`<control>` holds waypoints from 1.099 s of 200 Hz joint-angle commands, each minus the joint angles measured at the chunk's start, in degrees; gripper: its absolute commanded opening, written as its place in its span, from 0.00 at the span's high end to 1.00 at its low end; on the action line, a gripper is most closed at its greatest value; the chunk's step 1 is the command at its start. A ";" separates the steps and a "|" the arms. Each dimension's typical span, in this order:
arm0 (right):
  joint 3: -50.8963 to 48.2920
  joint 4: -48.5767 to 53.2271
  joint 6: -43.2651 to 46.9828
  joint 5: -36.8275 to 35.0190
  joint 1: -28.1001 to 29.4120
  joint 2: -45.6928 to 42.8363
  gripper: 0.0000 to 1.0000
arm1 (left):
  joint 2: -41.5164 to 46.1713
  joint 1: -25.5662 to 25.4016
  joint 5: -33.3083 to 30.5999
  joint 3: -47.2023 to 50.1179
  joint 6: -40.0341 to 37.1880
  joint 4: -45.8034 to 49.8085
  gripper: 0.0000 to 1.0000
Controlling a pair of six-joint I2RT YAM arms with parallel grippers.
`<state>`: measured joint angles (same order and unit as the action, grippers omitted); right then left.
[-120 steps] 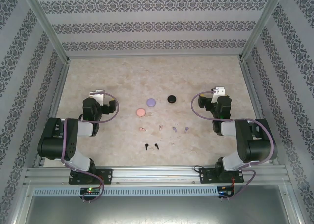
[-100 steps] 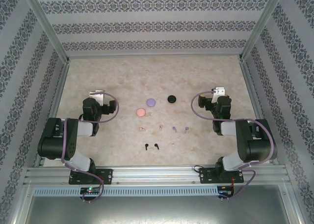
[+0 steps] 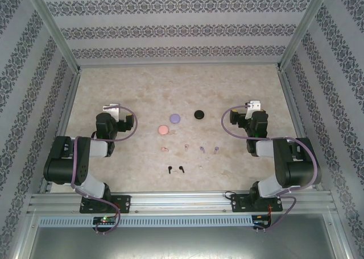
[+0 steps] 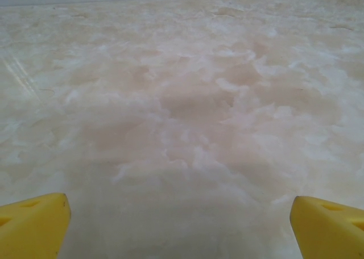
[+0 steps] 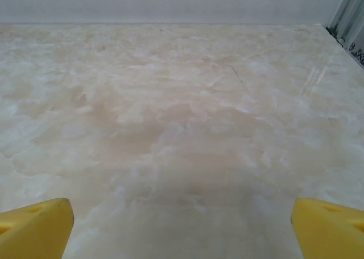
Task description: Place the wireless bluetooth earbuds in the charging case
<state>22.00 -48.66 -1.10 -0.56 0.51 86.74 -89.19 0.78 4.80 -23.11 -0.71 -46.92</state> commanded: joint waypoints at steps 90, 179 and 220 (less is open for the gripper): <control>3.43 16.41 -2.81 -6.57 2.47 -14.94 0.02 | 9.35 0.27 -3.99 -9.21 3.64 24.06 0.01; 16.52 51.64 -26.69 11.10 2.60 -25.71 0.02 | 12.42 -1.96 1.20 -27.31 28.25 59.00 0.01; 27.24 68.81 -25.52 3.59 12.47 -13.74 0.02 | 15.69 -3.63 4.18 -25.67 35.00 60.41 0.01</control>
<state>44.53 5.08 -25.63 5.91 7.94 67.31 -76.20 -1.52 6.24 -49.36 27.20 8.73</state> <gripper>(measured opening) 0.982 0.994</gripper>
